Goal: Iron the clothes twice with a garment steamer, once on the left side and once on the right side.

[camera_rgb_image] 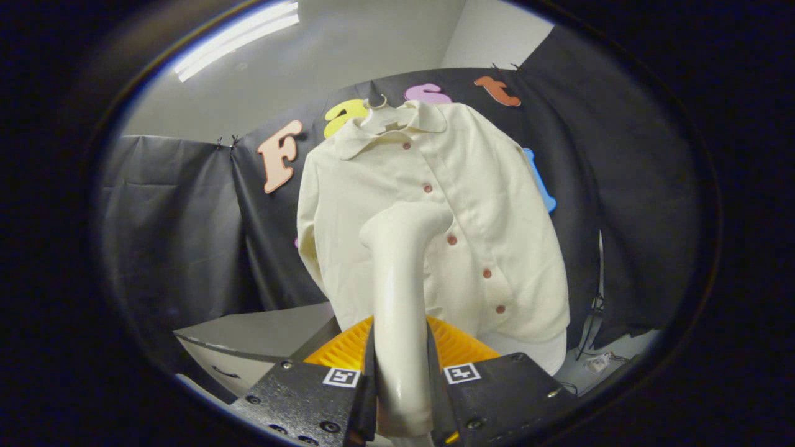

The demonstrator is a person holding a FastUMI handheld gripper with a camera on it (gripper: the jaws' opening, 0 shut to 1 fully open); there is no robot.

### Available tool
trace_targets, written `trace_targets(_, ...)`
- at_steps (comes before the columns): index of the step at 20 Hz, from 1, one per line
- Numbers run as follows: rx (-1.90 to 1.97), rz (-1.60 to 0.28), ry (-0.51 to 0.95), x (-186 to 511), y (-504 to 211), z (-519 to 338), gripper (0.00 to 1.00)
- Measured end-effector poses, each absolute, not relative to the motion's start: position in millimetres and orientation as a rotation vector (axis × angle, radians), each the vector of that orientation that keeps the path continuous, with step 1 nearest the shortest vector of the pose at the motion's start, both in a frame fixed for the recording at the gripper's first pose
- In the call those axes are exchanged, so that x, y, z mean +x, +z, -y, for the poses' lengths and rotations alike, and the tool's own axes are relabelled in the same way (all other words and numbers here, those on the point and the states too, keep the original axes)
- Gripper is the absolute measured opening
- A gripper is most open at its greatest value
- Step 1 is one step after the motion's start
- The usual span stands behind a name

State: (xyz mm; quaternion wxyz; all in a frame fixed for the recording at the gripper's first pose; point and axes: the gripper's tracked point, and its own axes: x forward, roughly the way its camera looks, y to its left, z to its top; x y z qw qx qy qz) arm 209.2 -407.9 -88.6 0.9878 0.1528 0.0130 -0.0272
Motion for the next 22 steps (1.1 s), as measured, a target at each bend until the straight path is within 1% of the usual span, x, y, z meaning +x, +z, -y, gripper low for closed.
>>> trace_targets(4, 0.309, 0.035, -0.088, 233.9, -40.2, 431.8, 0.35)
trace_targets(11, 0.392, 0.134, -0.159, 267.6, 2.2, 492.3, 0.34)
trace_targets(16, 0.408, 0.166, -0.19, 289.3, 3.4, 520.1, 0.34)
trace_targets(19, 0.418, 0.151, -0.204, 301.5, -15.2, 531.9, 0.34)
trace_targets(22, 0.46, 0.154, -0.176, 302.9, -32.9, 533.4, 0.35)
